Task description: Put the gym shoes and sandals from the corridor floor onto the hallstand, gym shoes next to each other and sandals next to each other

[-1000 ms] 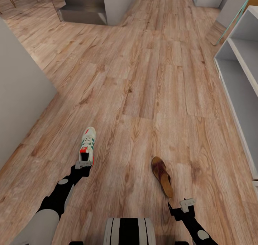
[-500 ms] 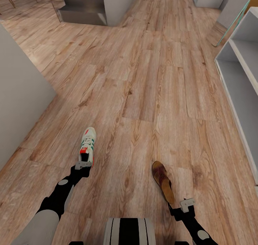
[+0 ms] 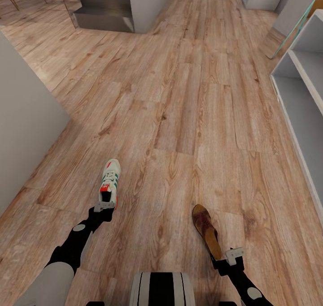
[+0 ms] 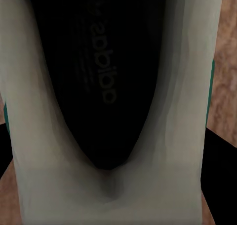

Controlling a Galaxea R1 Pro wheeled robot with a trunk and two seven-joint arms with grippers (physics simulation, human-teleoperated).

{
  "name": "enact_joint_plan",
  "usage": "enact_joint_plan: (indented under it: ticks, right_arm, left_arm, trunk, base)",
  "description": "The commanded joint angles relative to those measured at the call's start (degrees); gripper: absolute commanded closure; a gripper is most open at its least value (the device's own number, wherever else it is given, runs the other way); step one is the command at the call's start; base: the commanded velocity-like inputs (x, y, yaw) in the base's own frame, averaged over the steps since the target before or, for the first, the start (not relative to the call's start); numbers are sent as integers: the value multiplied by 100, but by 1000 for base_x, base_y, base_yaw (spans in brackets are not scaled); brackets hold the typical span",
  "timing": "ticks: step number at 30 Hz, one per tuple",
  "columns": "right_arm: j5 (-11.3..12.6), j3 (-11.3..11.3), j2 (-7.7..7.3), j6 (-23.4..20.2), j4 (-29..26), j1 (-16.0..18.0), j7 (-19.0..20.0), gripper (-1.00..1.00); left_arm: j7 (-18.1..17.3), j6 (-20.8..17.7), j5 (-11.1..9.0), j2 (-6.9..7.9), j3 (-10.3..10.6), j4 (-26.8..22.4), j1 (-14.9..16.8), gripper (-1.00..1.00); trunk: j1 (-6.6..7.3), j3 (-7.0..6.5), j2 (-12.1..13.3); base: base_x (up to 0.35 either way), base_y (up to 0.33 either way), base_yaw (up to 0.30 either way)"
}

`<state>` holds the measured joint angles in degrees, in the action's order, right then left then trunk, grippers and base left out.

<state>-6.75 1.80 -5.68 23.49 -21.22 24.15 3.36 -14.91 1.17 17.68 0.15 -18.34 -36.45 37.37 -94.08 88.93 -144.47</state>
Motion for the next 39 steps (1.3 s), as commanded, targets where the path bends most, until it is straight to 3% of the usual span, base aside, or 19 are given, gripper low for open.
enact_joint_plan:
  ticks: [1,19,27,39]
  right_arm:
    - [-24,15,-4,16,3,2,-9,-100]
    - [-19,14,-4,16,3,2,-8,-100]
    - [-19,6,10,14,3,2,-14,-100]
    - [-19,5,14,13,3,2,-11,-100]
  left_arm:
    - [-47,13,60,-4,-38,-3,4,100]
    - [-52,13,67,2,-30,-11,7,100]
    - [-47,-2,60,3,-30,-12,7,100]
    - [-49,-2,60,3,-30,-12,7,100]
  trunk:
    - [1,3,-1]
    - [1,3,-1]
    - [-20,201,-12]
    - [-20,254,-12]
  base:
    - [9,5,0]
    - [1,1,0]
    - [0,0,0]
    - [0,0,0]
